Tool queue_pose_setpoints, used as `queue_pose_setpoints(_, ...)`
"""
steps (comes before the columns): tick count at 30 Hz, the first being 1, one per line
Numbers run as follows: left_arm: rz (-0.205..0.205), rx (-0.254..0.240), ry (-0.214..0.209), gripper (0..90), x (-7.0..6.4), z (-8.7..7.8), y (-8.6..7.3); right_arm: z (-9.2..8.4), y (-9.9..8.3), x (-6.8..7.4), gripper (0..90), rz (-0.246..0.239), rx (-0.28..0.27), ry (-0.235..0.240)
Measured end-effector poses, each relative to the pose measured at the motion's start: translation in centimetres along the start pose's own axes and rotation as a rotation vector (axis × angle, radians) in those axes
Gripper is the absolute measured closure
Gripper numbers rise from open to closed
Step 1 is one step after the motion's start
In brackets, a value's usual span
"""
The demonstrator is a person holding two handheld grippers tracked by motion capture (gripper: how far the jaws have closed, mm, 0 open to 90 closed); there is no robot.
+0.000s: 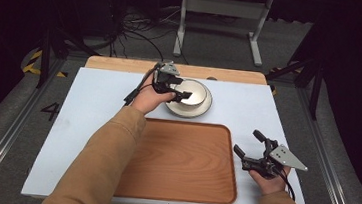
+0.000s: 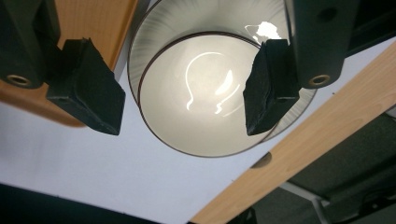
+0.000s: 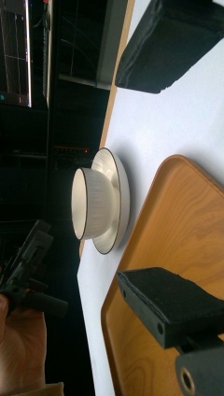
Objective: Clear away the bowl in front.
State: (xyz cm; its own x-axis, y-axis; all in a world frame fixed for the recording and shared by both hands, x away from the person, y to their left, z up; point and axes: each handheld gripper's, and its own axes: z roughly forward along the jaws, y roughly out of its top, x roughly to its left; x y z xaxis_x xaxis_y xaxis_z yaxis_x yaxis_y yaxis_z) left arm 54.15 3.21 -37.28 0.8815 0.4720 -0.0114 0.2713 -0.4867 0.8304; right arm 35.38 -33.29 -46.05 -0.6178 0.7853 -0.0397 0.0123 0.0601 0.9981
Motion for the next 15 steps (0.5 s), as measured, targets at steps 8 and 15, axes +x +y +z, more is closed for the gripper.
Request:
queue_pose_setpoints(8,0.065,0.09,-0.021,30.6,-0.9,2.3,-0.2,0.0,0.0,0.0,7.7,-0.002,0.001,0.005)
queue_pose_setpoints(15,0.085,0.129,-0.022,31.6,-1.4,3.8,-0.6,0.0,0.0,0.0,7.8,-0.003,0.001,0.008)
